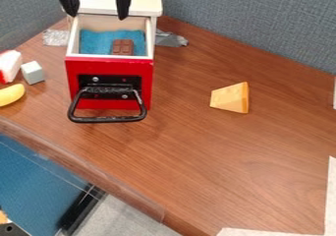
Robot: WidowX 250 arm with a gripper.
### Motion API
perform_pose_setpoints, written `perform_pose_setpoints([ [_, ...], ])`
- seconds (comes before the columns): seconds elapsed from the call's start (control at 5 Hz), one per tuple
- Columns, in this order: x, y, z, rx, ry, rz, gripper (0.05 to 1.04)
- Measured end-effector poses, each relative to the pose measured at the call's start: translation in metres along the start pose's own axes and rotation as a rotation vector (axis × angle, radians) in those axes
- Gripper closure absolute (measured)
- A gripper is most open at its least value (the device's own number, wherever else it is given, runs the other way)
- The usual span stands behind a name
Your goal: Close the drawer
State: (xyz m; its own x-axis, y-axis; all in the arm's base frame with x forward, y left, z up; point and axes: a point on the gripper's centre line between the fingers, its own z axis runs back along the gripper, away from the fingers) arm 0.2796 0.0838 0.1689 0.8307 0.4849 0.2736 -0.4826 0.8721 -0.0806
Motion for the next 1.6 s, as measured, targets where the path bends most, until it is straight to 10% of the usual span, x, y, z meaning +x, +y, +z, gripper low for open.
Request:
perform_pose_setpoints([
  [0.8,-0.076,-0.017,-0.012,-0.028,0.072,-0.05,0.082],
  [1.6,-0.12,-0.012,-0.087,0.059,0.089,0.057,0.082],
])
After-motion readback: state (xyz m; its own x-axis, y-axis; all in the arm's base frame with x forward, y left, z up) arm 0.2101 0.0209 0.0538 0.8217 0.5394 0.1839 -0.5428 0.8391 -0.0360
